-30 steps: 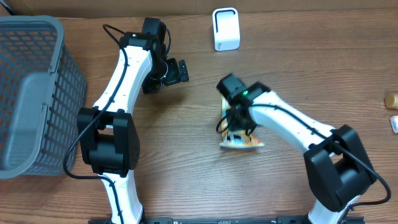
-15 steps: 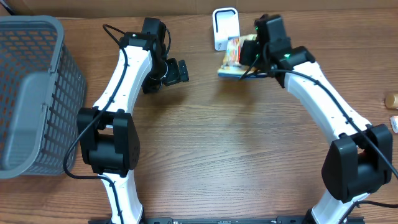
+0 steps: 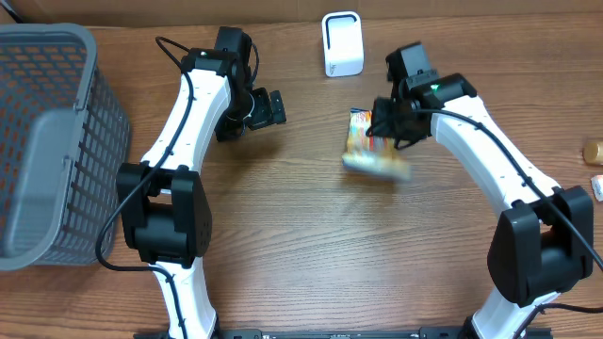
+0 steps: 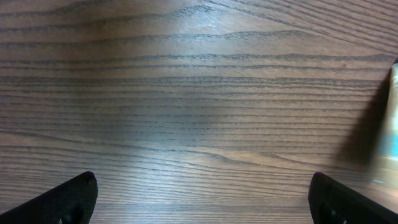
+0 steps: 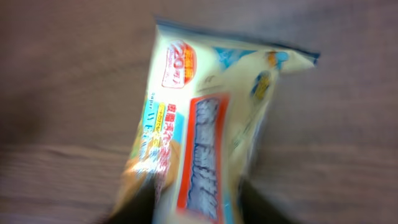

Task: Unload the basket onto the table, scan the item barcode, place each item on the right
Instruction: 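Raise the pack and hold it in front of the white scanner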

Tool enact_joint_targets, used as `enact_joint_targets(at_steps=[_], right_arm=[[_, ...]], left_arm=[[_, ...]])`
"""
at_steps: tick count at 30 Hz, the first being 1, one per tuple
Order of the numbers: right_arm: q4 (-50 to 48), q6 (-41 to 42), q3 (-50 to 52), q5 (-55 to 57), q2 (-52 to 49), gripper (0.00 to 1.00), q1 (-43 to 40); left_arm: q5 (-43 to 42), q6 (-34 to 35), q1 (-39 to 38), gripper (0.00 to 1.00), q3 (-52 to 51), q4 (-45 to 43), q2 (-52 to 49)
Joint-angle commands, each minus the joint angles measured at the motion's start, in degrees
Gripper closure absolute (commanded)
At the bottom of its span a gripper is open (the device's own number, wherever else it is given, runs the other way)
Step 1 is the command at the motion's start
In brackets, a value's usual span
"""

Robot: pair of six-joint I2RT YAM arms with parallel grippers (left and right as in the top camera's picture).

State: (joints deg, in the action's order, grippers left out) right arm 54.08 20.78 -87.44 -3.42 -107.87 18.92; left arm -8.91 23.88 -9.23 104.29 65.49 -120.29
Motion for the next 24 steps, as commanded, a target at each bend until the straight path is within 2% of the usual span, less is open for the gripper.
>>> enact_joint_targets(at_steps=[1, 11, 17, 22, 24], right_arm=[[1.2, -2.0, 1.4, 2.3, 0.0, 0.19, 0.5], [1.1, -0.6, 1.1, 1.9, -1.3, 0.17, 2.5], [0.3, 5.0, 1.1, 4.0, -9.0, 0.19, 8.1], [1.1, 7.4, 1.1, 5.3, -14.4, 0.19, 9.4], [1.4, 7.6, 1.1, 5.3, -15.2, 0.28, 9.4]], left_arm=[[0.5, 0.6, 0.2, 0.00, 0.4, 0.0, -0.3], [0.5, 0.6, 0.2, 0.00, 0.4, 0.0, -0.3], [0.5, 0.6, 0.2, 0.00, 0.4, 0.0, -0.3], [0.5, 0.6, 0.2, 0.00, 0.4, 0.0, -0.3], [0.5, 0.6, 0.2, 0.00, 0.4, 0.0, -0.3]])
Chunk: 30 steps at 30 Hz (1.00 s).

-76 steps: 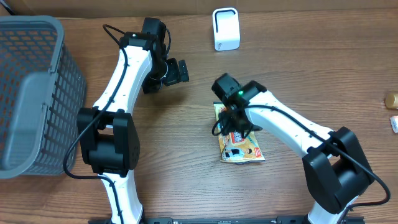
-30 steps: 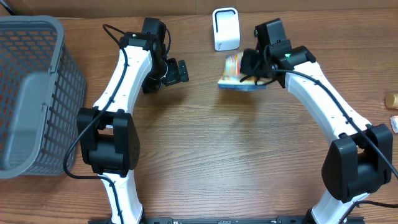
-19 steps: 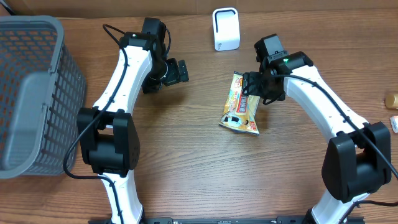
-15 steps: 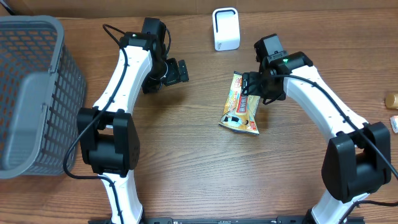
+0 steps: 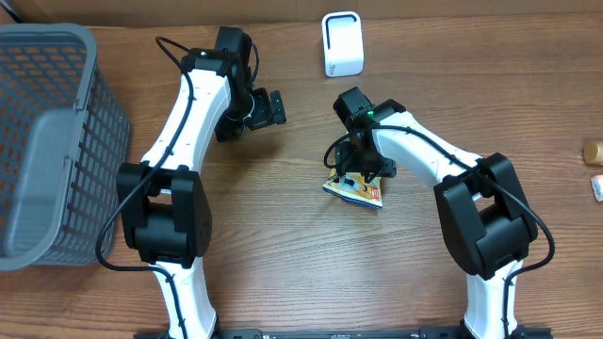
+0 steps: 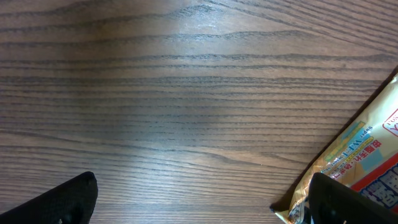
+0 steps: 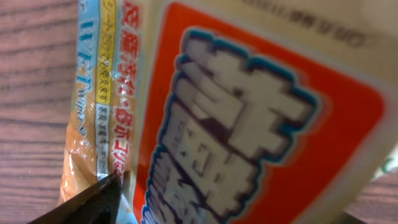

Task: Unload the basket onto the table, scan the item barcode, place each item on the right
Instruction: 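Raise the pack and hold it in front of the white scanner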

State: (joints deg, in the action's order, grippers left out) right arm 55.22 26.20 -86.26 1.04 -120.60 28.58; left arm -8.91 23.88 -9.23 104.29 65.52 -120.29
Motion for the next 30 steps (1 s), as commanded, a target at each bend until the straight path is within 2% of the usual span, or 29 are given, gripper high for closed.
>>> enact_joint_targets(at_steps=[1, 5, 7, 11, 20, 23, 30], right_arm=[[0.2, 2.4, -0.1, 0.9, -2.4, 0.36, -0.4], [0.5, 2.4, -1.2, 0.9, -2.4, 0.83, -1.1], [0.9, 2.4, -2.7, 0.9, -2.4, 0.96, -1.6], [2.0, 2.3, -7.9, 0.9, -2.4, 0.96, -3.3], [4.3, 0.8, -27.0, 0.7, -2.4, 0.96, -8.0], [-1.6, 0.8, -30.1, 0.1, -2.4, 0.96, -9.0], [-22.5, 4.7, -29.7, -1.2, -4.5, 0.96, -8.8]], left_arm=[[0.5, 0.6, 0.2, 0.00, 0.4, 0.0, -0.3], [0.5, 0.6, 0.2, 0.00, 0.4, 0.0, -0.3], [0.5, 0.6, 0.2, 0.00, 0.4, 0.0, -0.3], [0.5, 0.6, 0.2, 0.00, 0.4, 0.0, -0.3], [0.5, 0.6, 0.2, 0.00, 0.4, 0.0, -0.3], [0.5, 0.6, 0.2, 0.00, 0.4, 0.0, -0.3], [0.5, 0.6, 0.2, 0.00, 0.4, 0.0, -0.3]])
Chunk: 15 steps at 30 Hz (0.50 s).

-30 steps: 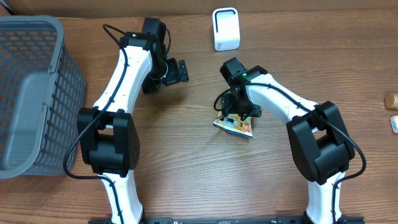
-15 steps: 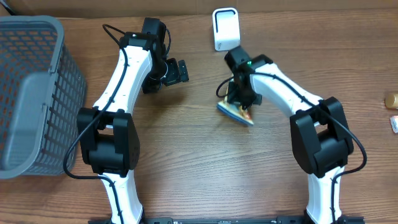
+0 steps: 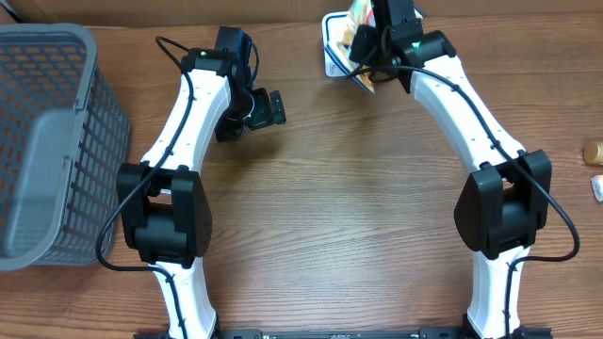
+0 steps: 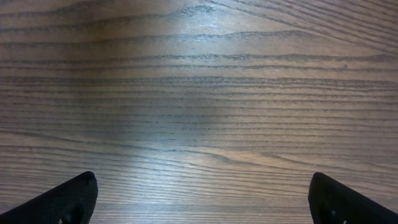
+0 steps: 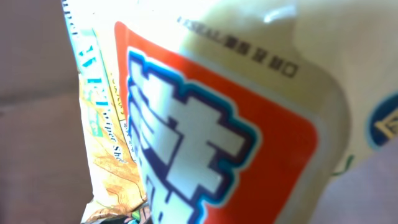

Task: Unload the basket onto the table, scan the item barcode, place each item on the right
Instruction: 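Raise the pack and hold it in front of the white scanner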

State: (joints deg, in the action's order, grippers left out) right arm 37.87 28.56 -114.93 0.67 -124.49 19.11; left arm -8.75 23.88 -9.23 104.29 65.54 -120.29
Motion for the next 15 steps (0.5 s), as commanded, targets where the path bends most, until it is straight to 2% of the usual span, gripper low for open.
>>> enact_joint_targets(at_steps=[1, 5, 15], right_arm=[[-7.0, 2.7, -0.9, -0.8, -1.0, 0.96, 0.8], [-12.4, 3.5, -0.9, -0.8, -4.1, 0.96, 1.4], [-15.9, 4.9, -0.9, -1.0, -7.3, 0.96, 1.5]], left_arm=[[0.4, 0.6, 0.2, 0.00, 0.4, 0.0, -0.3], [0.4, 0.6, 0.2, 0.00, 0.4, 0.0, -0.3], [0.4, 0.6, 0.2, 0.00, 0.4, 0.0, -0.3]])
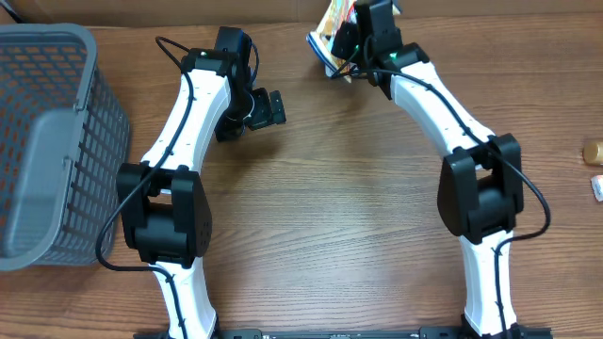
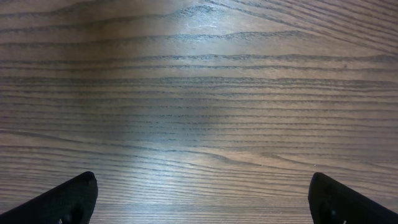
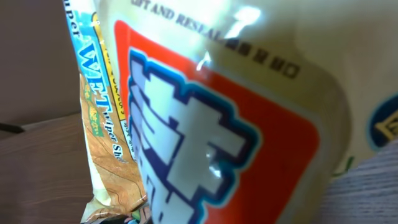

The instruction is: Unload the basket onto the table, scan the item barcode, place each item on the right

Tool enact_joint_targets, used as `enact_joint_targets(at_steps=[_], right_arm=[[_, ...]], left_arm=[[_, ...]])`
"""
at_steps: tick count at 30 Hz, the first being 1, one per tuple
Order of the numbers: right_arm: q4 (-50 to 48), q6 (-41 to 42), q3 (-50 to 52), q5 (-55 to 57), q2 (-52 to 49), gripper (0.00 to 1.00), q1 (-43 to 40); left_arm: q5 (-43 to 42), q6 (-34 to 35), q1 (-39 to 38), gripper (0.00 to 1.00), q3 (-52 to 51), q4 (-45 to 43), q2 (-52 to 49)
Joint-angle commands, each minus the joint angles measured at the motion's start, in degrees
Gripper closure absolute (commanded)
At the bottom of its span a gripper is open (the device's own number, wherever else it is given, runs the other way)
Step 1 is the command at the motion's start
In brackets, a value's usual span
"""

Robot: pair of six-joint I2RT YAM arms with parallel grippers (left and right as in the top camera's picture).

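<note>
A cream wet-wipes packet (image 1: 330,34) with an orange-red label and blue-and-white lettering is held up at the table's back edge, my right gripper (image 1: 352,41) shut on it. In the right wrist view the packet (image 3: 205,124) fills almost the whole frame and hides the fingers. The white scanner is covered by the packet and the arm in the overhead view. My left gripper (image 1: 274,107) hovers open over bare wood left of the middle. Its two dark fingertips (image 2: 68,199) stand far apart with nothing between them.
A grey mesh basket (image 1: 47,141) takes up the left edge of the table. A small brown object (image 1: 593,151) and a white one (image 1: 597,186) lie at the far right edge. A cardboard wall runs along the back.
My right gripper and the packet have shifted a little to the left at the back edge, and the scanner that partly showed is now covered. The left arm has not moved.
My right gripper held the packet above the table's right middle. Then it had it low near the centre, showing in the left wrist view. Then it held it up at the white scanner at the back, and now slightly further left. The left gripper stayed open throughout.
</note>
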State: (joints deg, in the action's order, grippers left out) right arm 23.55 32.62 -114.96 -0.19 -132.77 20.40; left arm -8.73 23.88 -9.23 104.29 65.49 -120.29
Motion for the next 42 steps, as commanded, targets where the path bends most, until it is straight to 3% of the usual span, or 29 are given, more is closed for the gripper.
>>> enact_joint_targets(at_steps=[1, 11, 19, 29, 35, 42], right_arm=[[-1.8, 0.9, -0.9, -0.1, 1.0, 0.96, 0.2], [-1.1, 0.9, -1.0, -4.7, 2.4, 0.96, -1.3], [5.0, 0.9, -1.0, -4.9, 10.9, 0.96, -8.0], [22.6, 0.9, -1.0, -3.0, 22.3, 0.96, -30.2], [36.1, 0.8, -0.8, -1.2, 21.1, 0.96, -45.0], [40.1, -0.1, -0.8, 6.4, 17.7, 0.96, -58.0]], left_arm=[[0.4, 0.6, 0.2, 0.00, 0.4, 0.0, -0.3], [0.4, 0.6, 0.2, 0.00, 0.4, 0.0, -0.3], [0.4, 0.6, 0.2, 0.00, 0.4, 0.0, -0.3], [0.4, 0.6, 0.2, 0.00, 0.4, 0.0, -0.3], [0.4, 0.6, 0.2, 0.00, 0.4, 0.0, -0.3], [0.4, 0.6, 0.2, 0.00, 0.4, 0.0, -0.3]])
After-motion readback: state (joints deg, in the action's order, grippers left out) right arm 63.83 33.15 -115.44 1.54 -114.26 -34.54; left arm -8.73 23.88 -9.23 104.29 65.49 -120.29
